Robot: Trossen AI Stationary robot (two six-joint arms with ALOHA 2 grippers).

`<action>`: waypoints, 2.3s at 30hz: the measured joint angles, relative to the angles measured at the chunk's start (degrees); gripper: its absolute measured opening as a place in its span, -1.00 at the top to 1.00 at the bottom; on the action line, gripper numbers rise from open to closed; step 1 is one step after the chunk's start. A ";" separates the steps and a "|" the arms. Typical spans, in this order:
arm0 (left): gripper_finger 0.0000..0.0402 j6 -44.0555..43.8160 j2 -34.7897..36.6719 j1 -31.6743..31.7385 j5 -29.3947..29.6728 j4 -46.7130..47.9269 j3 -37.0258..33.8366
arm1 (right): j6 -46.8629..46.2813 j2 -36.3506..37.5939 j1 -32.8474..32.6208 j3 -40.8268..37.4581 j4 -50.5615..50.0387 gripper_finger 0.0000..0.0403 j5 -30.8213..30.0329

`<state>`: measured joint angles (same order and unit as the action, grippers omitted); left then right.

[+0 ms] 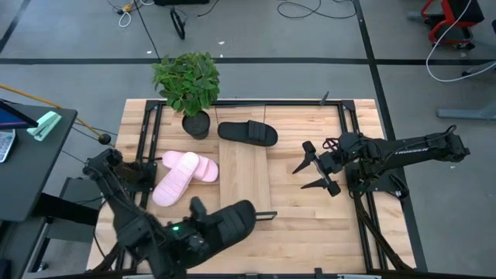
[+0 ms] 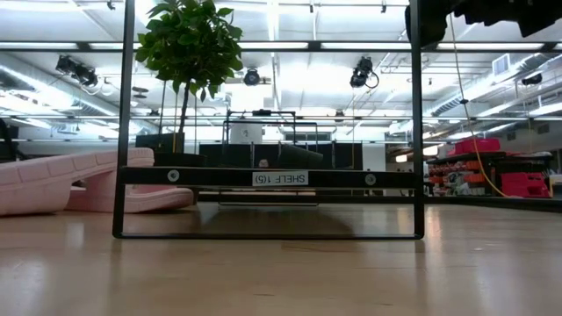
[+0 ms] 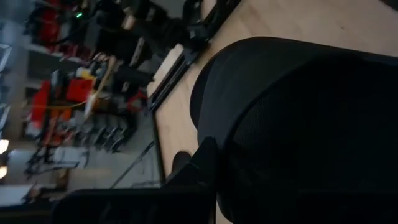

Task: Pick and place slides into the shelf
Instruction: Put the black slipper on the shelf

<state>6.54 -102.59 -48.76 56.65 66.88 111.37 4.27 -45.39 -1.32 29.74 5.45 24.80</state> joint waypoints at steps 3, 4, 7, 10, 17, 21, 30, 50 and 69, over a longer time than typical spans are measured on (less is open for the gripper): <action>0.94 6.13 0.00 2.72 -2.96 -4.57 0.00 | -0.07 0.00 -0.50 0.00 -0.02 -0.29 1.26; 0.94 7.82 0.00 3.68 -3.78 -5.77 0.00 | 0.00 0.00 -0.95 0.00 -0.02 -0.29 1.28; 0.94 11.26 0.00 6.75 -6.90 -8.33 0.00 | 0.34 0.00 -2.88 0.00 -0.03 -0.29 1.26; 0.94 13.62 0.00 9.77 -10.92 -10.49 0.00 | 0.72 0.00 -5.33 0.00 -0.54 -0.29 0.23; 0.94 18.47 0.00 15.66 -16.82 -14.52 0.00 | 13.55 0.00 -11.93 0.02 -1.55 -0.24 -12.91; 0.94 22.71 0.00 18.59 -21.31 -17.80 0.00 | 23.26 0.00 -15.91 0.95 -0.44 -0.17 -23.37; 0.94 29.68 0.00 25.64 -31.22 -23.51 0.00 | 33.23 -0.02 -22.79 1.99 0.43 -0.10 -30.96; 0.94 35.19 0.00 33.99 -46.40 -30.38 0.00 | 39.98 0.00 -25.24 1.97 5.89 -0.09 -33.35; 0.91 36.11 -0.87 36.99 -51.13 -32.70 -0.07 | 40.83 -4.37 -25.13 1.97 8.61 0.78 -30.58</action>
<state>42.65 -103.46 -11.77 5.52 34.18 111.31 45.10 -49.76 -26.46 31.70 14.06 -5.79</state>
